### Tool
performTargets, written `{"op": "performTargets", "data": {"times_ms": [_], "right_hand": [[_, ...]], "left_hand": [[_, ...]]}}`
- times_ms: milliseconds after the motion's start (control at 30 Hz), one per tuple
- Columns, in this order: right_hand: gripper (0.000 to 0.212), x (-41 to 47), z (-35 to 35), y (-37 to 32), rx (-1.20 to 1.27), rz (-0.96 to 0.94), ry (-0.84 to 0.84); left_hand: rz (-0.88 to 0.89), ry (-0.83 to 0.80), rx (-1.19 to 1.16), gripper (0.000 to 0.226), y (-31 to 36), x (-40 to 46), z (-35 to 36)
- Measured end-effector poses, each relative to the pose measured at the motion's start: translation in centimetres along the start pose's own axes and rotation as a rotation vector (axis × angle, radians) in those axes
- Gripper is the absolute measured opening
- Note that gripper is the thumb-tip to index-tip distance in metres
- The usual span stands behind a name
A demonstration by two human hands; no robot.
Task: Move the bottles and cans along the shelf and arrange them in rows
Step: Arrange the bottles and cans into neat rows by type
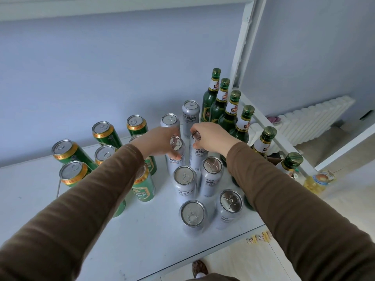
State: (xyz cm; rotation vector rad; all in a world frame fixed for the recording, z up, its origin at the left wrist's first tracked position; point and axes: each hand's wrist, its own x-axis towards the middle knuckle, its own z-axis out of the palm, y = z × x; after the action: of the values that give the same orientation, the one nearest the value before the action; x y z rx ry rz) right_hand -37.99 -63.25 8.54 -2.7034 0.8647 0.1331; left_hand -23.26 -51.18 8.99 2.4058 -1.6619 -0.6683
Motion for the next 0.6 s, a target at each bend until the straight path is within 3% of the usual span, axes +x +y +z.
{"op": "performTargets", "data": {"times_ms": [267, 400, 600], "right_hand": [[0.061, 0.3, -0.3, 0.0, -0.025, -0.007, -0.058], [0.057, 0.4, -1.5, 0.2, 0.102, 0.015, -0.096], [0.052, 4.1, -5.0, 0.3, 0.195, 0.111, 0.094]], "left_hand": [[-0.030, -0.030, 0.005, 0.078, 0.1, -0.4, -1.0], [-0.041, -0.019, -0.041, 0.078, -0.1, -0.4, -2.8], [-0.027, 0.171, -0.091, 0.054, -1.2, 1.8, -5.5]]}}
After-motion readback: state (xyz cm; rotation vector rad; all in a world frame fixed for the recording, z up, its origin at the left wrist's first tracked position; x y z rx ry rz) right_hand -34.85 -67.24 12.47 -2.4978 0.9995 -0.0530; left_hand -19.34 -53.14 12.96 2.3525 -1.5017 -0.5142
